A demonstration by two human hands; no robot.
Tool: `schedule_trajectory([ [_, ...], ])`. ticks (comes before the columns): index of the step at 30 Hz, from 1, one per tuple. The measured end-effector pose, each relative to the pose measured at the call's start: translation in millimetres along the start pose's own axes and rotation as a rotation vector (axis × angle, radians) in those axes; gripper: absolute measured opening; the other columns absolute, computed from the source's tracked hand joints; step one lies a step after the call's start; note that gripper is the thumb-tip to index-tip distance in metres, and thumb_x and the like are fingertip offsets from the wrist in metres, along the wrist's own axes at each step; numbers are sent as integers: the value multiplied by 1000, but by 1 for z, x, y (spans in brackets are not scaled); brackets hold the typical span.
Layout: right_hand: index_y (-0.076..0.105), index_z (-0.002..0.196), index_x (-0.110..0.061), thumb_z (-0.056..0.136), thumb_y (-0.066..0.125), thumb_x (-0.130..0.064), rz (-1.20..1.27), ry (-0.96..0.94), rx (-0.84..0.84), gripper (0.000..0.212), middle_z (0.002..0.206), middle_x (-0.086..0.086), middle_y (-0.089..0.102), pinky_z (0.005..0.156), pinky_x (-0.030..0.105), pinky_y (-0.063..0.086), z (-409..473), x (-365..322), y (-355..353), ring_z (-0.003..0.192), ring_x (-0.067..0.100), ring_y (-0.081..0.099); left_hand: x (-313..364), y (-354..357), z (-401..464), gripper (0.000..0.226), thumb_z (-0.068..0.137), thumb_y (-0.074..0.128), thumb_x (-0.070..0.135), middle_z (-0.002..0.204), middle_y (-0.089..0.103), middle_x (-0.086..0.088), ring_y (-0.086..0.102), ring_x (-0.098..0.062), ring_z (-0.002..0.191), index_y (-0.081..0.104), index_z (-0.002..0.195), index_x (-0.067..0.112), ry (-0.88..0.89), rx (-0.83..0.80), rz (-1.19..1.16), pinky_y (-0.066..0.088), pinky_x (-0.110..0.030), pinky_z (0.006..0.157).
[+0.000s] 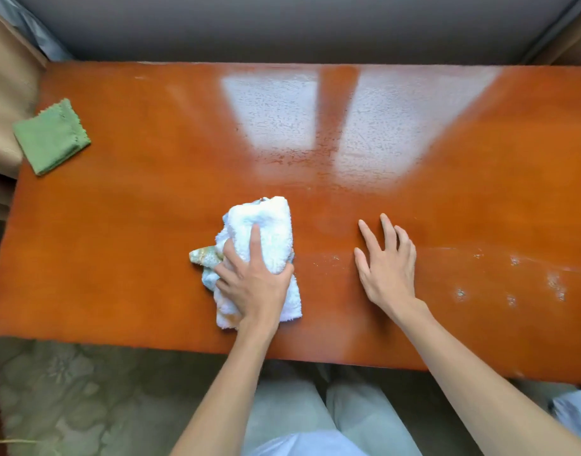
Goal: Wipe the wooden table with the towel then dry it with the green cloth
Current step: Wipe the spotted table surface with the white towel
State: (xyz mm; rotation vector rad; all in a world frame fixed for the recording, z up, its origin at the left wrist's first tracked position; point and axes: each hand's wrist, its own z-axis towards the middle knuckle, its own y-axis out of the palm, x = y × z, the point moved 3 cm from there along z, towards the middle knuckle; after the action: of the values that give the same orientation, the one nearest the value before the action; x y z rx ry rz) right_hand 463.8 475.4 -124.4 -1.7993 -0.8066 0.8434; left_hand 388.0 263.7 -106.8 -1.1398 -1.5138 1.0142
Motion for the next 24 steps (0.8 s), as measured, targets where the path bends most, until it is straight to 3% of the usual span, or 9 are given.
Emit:
schedule_trajectory([
  [5,34,153,-29,101,43,-29,6,-109,-41,52,164,4,21,119,45,20,-7,26,-8,147,31,22,78,24,-33,94,69,72,67,152,35,-12,42,-36,115,31,150,44,158,-86,58,42,-48,89],
  [11,29,154,-31,101,42,-34,-35,-49,-99,54,165,3,18,120,48,19,-29,60,-11,149,29,19,67,12,16,94,63,75,65,154,29,-1,41,-37,118,32,145,54,312,-165,48,36,-48,93],
  [15,34,152,-28,101,44,-31,0,-25,-69,53,163,4,24,119,50,21,-25,66,-15,148,30,22,36,-15,93,90,65,74,65,157,24,3,36,-38,133,33,144,55,212,-96,-32,30,-52,107],
  [20,38,150,-27,101,45,-30,64,98,-10,50,163,5,25,119,51,22,-12,84,-17,147,31,23,-37,-48,188,87,68,73,64,155,26,-2,34,-41,133,32,144,52,-48,39,-88,25,-55,109],
  [24,39,149,-27,101,45,-30,97,160,21,48,162,4,24,119,51,21,-5,99,-19,147,29,22,-35,-48,215,83,68,70,61,155,26,-5,36,-44,129,35,142,45,-171,91,-121,27,-55,104],
])
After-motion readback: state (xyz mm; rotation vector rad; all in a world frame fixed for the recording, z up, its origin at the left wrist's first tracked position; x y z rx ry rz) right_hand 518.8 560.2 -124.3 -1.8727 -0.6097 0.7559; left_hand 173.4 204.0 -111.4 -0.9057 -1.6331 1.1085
